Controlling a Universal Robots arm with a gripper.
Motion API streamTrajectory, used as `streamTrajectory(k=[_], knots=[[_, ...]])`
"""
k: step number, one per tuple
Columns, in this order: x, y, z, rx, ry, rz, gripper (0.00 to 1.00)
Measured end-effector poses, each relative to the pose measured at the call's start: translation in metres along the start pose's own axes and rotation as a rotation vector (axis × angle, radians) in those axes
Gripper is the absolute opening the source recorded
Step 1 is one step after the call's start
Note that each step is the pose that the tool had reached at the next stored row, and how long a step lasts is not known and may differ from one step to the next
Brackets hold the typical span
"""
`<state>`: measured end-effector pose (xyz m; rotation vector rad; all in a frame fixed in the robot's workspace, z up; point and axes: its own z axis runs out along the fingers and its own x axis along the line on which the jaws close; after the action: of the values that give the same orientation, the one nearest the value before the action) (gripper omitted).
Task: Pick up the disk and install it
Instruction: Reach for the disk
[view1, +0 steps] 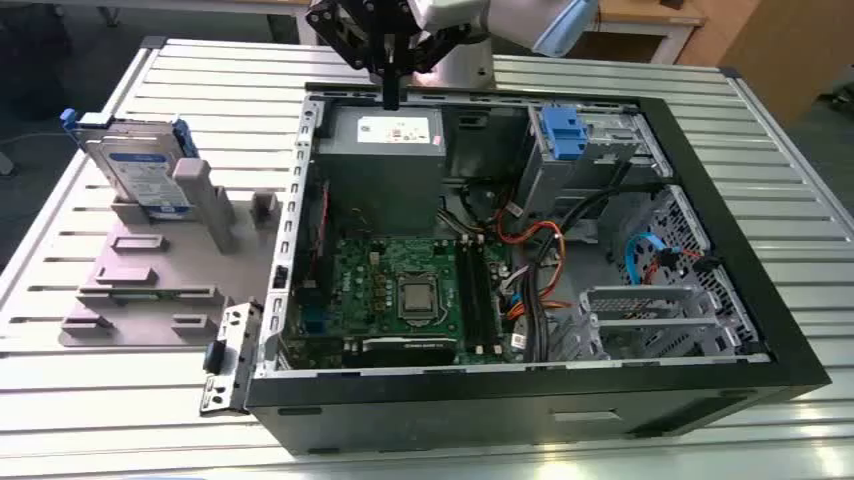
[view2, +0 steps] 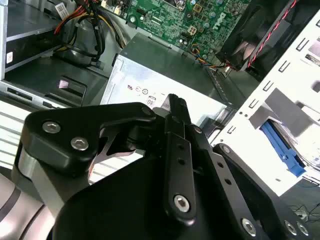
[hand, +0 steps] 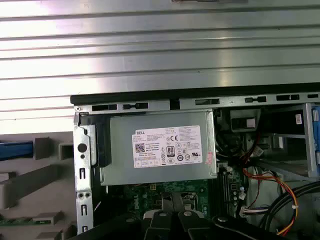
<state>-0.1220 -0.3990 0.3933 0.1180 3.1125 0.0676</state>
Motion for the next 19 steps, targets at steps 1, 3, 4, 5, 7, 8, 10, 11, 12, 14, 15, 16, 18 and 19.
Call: streamTrajectory(k=[1, 3, 4, 5, 7, 8, 10, 11, 12, 14, 15, 16, 18, 19], knots=[[0.0, 0.0, 0.0, 0.0, 0.0, 0.0, 0.11], [0.0, 0.0, 0.0, 0.0, 0.0, 0.0, 0.11], [0.0, 0.0, 0.0, 0.0, 0.0, 0.0, 0.11], [0.0, 0.0, 0.0, 0.0, 0.0, 0.0, 0.11], [0.0, 0.0, 0.0, 0.0, 0.0, 0.0, 0.11], [0.0001, 0.0, 0.0, 0.0, 0.0, 0.0, 0.11], [0.0007, 0.0, 0.0, 0.0001, 0.0, 0.0, 0.11], [0.0012, -0.0001, 0.0, 0.0, 0.0, 0.0, 0.11], [0.0017, -0.0001, 0.0, 0.0, -0.0001, 0.0, 0.11], [0.0033, -0.0003, -0.0001, 0.0, 0.0, 0.0, 0.11], [0.0044, -0.0003, -0.0002, 0.0001, 0.0, 0.0, 0.11], [0.0055, -0.0004, -0.0002, 0.0, 0.0, 0.0, 0.11], [0.0078, -0.0006, -0.0002, 0.0, 0.0, 0.0, 0.11], [0.009, -0.0007, -0.0003, 0.0, 0.0, 0.0, 0.11]])
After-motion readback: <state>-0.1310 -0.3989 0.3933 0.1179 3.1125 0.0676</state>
